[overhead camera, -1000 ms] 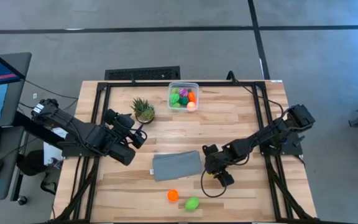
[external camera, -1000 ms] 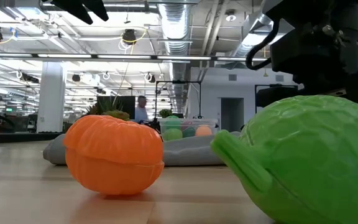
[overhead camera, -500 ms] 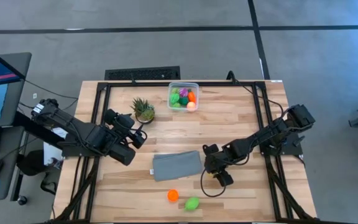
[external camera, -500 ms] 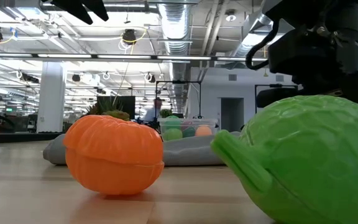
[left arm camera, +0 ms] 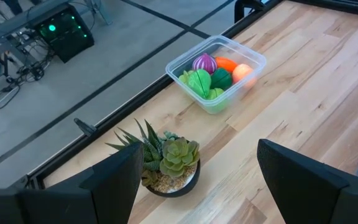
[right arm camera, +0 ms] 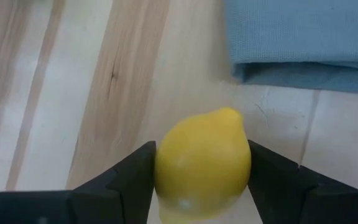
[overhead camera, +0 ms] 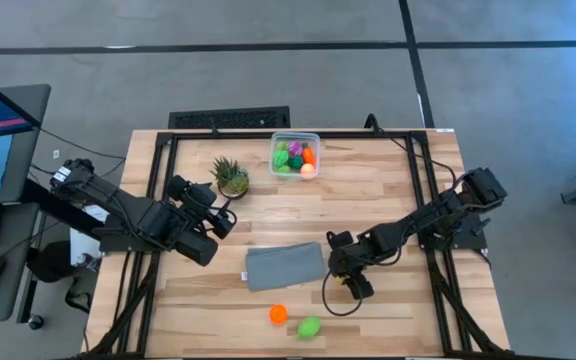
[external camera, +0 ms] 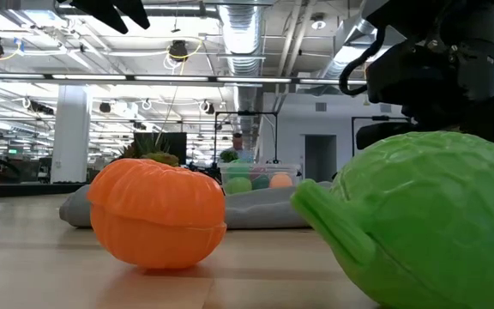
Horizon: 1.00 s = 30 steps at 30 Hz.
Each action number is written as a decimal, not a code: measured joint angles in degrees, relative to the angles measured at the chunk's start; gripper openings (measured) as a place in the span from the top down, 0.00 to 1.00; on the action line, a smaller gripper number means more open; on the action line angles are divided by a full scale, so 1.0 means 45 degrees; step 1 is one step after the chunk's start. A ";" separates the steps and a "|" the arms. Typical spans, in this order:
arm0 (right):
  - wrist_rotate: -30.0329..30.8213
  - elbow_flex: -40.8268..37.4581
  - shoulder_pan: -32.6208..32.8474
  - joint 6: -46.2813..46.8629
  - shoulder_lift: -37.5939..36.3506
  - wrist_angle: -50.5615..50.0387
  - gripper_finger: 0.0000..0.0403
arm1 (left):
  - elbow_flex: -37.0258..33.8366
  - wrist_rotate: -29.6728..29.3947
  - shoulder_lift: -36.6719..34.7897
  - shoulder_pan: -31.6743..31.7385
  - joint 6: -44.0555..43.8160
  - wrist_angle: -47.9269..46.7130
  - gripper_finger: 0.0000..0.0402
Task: Pick and placing Produce into tupperware
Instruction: Put the lemon into the bin
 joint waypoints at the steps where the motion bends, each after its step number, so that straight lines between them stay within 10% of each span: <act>1: 0.0004 0.0000 0.0000 0.0063 0.0000 -0.0004 0.39 | 0.0000 0.0002 -0.0002 0.0000 0.0001 -0.0005 0.24; 30: -0.0010 -0.0071 -0.0247 0.2487 -0.0633 0.0015 0.39 | 0.0000 -0.0024 0.0003 -0.0005 0.0222 -0.0014 0.24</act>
